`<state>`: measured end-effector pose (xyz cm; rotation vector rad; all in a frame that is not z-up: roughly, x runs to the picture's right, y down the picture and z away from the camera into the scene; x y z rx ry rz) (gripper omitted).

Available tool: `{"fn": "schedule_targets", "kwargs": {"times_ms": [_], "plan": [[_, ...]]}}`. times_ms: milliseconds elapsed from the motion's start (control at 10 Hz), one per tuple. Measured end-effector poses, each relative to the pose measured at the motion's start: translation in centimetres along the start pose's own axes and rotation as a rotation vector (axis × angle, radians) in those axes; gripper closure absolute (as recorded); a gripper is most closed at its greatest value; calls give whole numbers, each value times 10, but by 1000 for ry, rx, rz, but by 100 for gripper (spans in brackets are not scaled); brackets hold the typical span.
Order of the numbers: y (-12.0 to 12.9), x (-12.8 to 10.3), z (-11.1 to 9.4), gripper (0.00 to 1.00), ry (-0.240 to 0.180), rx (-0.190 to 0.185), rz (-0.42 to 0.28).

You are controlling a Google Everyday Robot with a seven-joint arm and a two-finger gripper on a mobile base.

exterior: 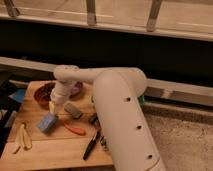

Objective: Wipe table surface with sponge

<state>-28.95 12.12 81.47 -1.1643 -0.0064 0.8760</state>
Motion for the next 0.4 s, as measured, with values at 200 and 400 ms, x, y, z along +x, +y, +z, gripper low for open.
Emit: {"fn": "schedule_targets", "kwargs": {"times_ms": [200, 400], "plan": [[16, -2, 13, 100, 15, -35, -24], [18, 14, 21, 100, 42, -58, -22]]}}
